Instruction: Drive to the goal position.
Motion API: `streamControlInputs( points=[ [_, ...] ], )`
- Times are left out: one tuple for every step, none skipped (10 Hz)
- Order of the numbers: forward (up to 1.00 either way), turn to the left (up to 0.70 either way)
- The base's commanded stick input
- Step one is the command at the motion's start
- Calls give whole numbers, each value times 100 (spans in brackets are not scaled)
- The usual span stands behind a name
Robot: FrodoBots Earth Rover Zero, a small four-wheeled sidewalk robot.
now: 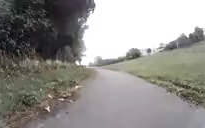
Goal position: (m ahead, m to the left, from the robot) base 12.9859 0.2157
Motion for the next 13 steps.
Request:
streamControlInputs(
  points=[
    [100,-4],
    [100,-6],
    [100,-14],
    [100,-23],
    [100,-32],
    [100,-37],
    [100,-36],
    [100,-11],
    [100,-11],
    [100,-7],
    [100,-5],
    [100,-2],
    [100,0]
  ],
)
